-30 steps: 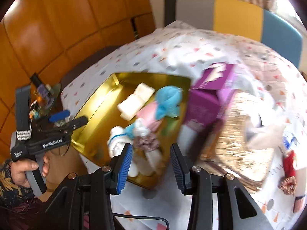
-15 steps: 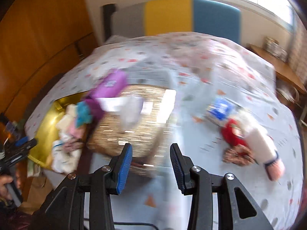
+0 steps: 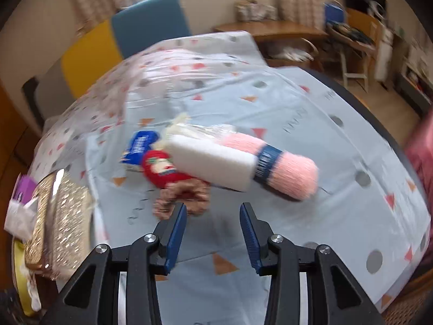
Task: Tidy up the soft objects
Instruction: 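Move the right tool back toward the remaining soft items, then move the left tool to the pile and grasp the brown satin scrunchie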
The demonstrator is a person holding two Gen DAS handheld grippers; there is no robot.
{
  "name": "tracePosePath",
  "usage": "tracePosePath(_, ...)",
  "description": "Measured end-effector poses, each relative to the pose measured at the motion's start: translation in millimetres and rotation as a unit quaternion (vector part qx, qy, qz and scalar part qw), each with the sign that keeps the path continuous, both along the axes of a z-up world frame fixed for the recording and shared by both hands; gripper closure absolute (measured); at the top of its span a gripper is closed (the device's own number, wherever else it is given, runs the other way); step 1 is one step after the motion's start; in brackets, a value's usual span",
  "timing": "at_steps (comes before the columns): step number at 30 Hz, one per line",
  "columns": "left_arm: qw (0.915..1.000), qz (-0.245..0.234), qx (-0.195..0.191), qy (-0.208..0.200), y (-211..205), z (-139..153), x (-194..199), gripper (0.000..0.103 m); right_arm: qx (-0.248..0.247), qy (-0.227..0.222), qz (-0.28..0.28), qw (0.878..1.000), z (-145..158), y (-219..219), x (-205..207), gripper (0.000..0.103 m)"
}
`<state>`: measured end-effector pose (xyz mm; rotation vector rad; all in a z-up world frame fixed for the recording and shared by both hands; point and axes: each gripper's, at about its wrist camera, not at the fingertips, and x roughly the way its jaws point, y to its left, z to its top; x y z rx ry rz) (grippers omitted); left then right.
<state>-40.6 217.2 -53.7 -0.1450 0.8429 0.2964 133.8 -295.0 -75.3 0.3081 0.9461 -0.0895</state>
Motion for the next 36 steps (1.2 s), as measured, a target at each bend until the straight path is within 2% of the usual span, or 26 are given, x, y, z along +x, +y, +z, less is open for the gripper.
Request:
tracePosePath(3,0.9999,-0.009,0.006,0.000,-6.7,0.1,1.9,0.018,0.018,-0.002,-0.039,0.999,-0.7,-18.2,-2.3,0.062)
tracePosePath(9,0.9992,-0.039,0.002,-0.009,-20.6,5.9,2.9,0.018,0.013,0.009,-0.058,0.998,-4.1,-23.5,-6.0,0.062)
tracePosePath(14,0.9973,-0.067,-0.020,-0.019,-34.2,17.0,6.3,0.018,0.016,0.019,-0.082,0.996,-8.3,-31.3,-7.9,0.062)
tracePosePath(18,0.9916,-0.119,-0.034,-0.036,-59.2,33.0,11.6,0.019,0.027,0.024,-0.109,0.993,-10.4,-42.7,-10.9,0.062)
tracePosePath(22,0.9769,-0.206,-0.035,-0.044,-104.4,49.9,25.9,0.019,0.029,0.027,-0.124,0.991,-11.3,-48.7,-12.1,0.062)
tracePosePath(26,0.9544,-0.292,-0.038,-0.046,-161.1,65.7,43.3,0.019,0.039,0.027,-0.127,0.991,-11.4,-51.4,-12.3,0.062)
tracePosePath(27,0.9465,-0.317,-0.038,-0.047,-178.3,69.1,48.5,0.019,0.039,0.025,-0.129,0.991,-10.6,-51.9,-12.7,0.062)
tracePosePath(31,0.9269,-0.371,-0.042,-0.036,-238.2,72.4,72.7,0.019,0.051,0.018,-0.140,0.989,-8.8,-57.5,-15.9,0.062)
tracePosePath(34,0.9172,-0.396,-0.033,-0.025,-280.7,64.1,93.6,0.019,0.063,0.018,-0.152,0.986,-9.7,-63.5,-18.2,0.062)
tracePosePath(36,0.9166,-0.399,-0.027,-0.007,-304.4,52.1,108.5,0.019,0.076,0.018,-0.157,0.984,-10.9,-67.6,-19.5,0.062)
